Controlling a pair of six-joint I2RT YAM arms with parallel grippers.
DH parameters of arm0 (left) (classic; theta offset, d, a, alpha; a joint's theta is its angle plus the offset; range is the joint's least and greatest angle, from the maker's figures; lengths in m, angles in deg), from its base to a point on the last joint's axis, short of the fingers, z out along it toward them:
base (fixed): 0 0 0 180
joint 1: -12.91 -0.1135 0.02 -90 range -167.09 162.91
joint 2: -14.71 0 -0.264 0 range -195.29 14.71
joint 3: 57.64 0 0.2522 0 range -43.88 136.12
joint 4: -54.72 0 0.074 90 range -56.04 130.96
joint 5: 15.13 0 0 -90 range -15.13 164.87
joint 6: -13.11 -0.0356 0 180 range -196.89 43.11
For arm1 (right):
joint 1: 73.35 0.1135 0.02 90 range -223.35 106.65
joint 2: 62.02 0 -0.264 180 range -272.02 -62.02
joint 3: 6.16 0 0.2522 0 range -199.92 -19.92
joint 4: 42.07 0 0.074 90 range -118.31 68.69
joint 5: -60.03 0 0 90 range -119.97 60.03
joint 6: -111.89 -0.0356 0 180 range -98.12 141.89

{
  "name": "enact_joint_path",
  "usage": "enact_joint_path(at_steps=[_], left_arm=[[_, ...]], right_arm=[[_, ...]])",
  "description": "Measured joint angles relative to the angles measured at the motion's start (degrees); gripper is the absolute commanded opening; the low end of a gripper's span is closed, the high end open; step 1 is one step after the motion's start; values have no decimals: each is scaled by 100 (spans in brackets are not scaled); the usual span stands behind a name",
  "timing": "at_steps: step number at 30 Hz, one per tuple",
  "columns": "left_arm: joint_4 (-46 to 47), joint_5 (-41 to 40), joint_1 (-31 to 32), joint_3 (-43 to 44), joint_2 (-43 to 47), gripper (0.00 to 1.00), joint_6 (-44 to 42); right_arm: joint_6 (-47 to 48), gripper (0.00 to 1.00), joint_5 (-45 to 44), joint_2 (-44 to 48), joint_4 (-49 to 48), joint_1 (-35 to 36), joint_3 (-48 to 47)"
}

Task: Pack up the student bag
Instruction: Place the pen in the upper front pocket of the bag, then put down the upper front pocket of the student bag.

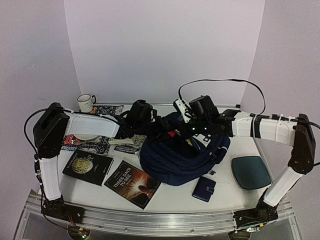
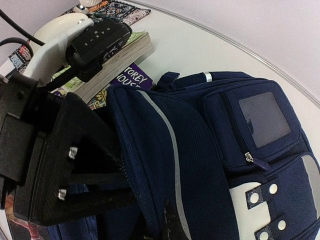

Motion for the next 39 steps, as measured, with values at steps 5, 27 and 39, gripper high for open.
enact_joint_path(at_steps=[5, 27, 39], left_arm=[[-2, 63, -6, -377, 275, 77, -640], [-1486, 307, -1276, -703, 1045, 82, -3489], [-1530, 786, -1289, 695, -64, 69, -3444]], right_arm=[[20, 0, -14, -2, 6, 7, 0], [205, 23, 438, -18, -146, 39, 567], [-118, 60, 966, 75, 666, 33, 584]])
